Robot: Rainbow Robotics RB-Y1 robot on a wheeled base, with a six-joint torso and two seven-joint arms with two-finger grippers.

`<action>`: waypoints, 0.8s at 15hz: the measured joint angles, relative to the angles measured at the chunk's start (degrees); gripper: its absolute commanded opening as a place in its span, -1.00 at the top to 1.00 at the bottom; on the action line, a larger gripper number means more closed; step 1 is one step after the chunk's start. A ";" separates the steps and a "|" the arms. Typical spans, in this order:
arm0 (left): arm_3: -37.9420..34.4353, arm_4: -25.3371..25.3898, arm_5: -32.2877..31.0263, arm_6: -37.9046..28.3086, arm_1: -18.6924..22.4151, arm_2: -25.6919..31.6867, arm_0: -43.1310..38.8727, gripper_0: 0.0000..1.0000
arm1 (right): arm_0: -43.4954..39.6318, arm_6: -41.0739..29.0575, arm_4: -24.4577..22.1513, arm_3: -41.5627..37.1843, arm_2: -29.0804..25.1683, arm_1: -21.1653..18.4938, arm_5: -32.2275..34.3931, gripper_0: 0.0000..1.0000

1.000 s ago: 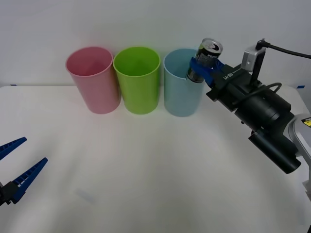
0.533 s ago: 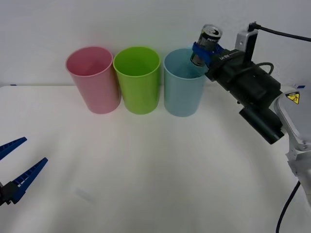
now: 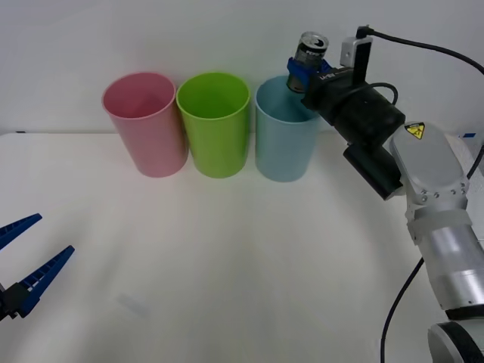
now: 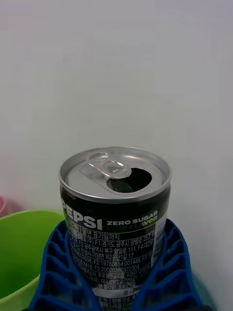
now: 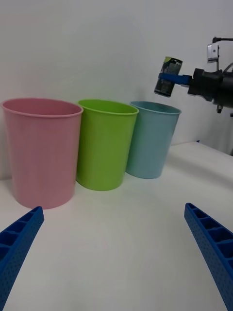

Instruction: Grasp the object on the table and drop it into the matching bin: aluminum can to the light blue bin, PET bottle to the pink bin.

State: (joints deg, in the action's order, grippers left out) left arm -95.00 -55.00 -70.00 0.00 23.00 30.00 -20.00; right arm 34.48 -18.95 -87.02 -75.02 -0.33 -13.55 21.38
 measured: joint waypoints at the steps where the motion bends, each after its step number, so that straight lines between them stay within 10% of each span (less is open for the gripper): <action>1: 0.00 0.00 0.00 0.00 0.00 0.00 0.00 -1.00 | 0.76 0.17 -0.47 1.07 -0.10 0.50 -0.43 1.00; 8: 0.00 0.00 0.00 0.00 0.00 0.00 0.00 -1.00 | 1.80 0.68 -2.19 2.60 0.08 2.03 -1.41 1.00; 9: 0.00 0.00 0.00 0.00 0.00 0.00 0.00 -1.00 | 1.81 0.74 -2.19 2.59 0.13 2.03 -1.39 0.81; 11: 0.00 0.00 0.00 0.00 0.00 0.00 0.00 -1.00 | 1.80 0.92 -2.14 2.54 0.14 2.03 -1.42 -1.00; 12: 0.00 0.00 0.00 0.00 0.00 0.00 0.00 -1.00 | 1.77 1.10 -2.14 2.55 0.14 2.03 -1.42 -1.00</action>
State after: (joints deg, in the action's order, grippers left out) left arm -95.00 -55.00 -70.00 0.00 23.00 30.00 -20.00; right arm 36.26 -17.85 -89.16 -72.48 -0.19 -11.51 19.95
